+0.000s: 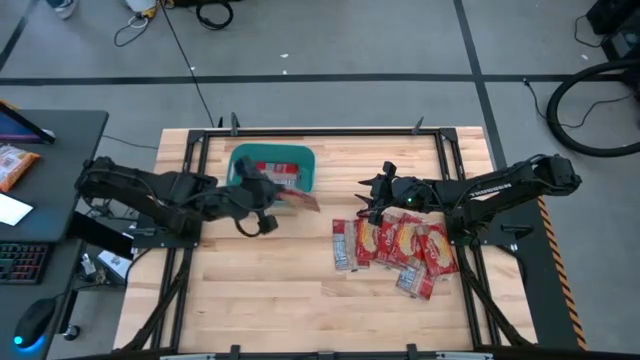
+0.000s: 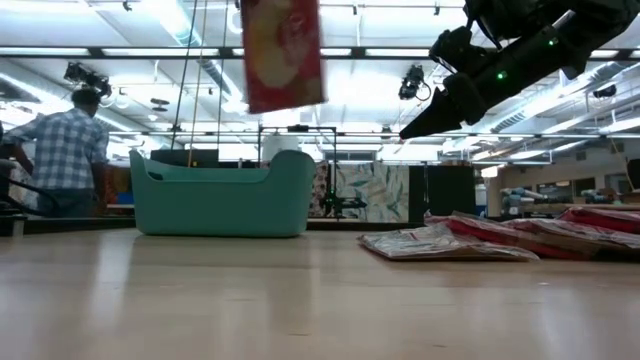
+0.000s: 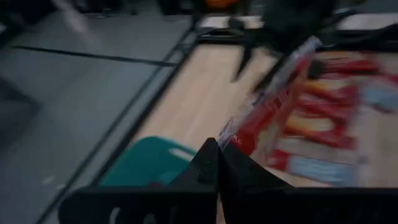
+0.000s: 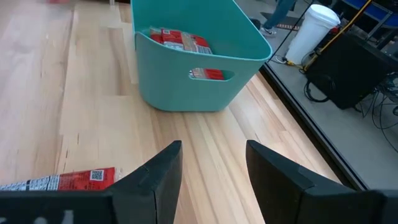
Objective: Sort popcorn bags into baskets
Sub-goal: Put the red popcorn pack into the green bin
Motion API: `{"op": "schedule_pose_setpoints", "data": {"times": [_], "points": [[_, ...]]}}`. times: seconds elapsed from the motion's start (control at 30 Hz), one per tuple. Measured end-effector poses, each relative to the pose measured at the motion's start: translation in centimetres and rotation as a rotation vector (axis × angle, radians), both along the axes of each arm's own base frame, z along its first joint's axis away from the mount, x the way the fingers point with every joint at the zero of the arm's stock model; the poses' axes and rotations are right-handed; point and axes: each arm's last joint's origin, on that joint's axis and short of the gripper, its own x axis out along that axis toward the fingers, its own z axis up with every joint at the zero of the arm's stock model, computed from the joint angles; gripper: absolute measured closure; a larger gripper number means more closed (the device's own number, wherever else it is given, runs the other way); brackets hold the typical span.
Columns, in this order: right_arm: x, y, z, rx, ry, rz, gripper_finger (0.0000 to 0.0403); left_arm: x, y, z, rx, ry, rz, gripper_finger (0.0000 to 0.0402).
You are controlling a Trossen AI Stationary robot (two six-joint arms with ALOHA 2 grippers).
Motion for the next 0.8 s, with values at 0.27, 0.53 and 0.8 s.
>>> {"op": "schedule_pose_setpoints", "data": {"times": [0.27, 0.53, 0.8], "points": [[0.0, 0.0, 0.0, 0.002, -0.003, 0.000, 0.0220, -1.5, 2.4, -1.4, -0.006, 0.156, 0.183, 0.0400], [0.0, 0.0, 0.0, 0.004, -0.006, 0.004, 0.0220, -3.2, 4.9, -2.6, -0.135, 0.214, 0.455, 0.0396], [0.0, 0.0, 0.1, 0.005, -0.011, 0.006, 0.0220, -3.3, 7.1, -3.6, -0.276, 0.271, 0.588, 0.0392]]}}
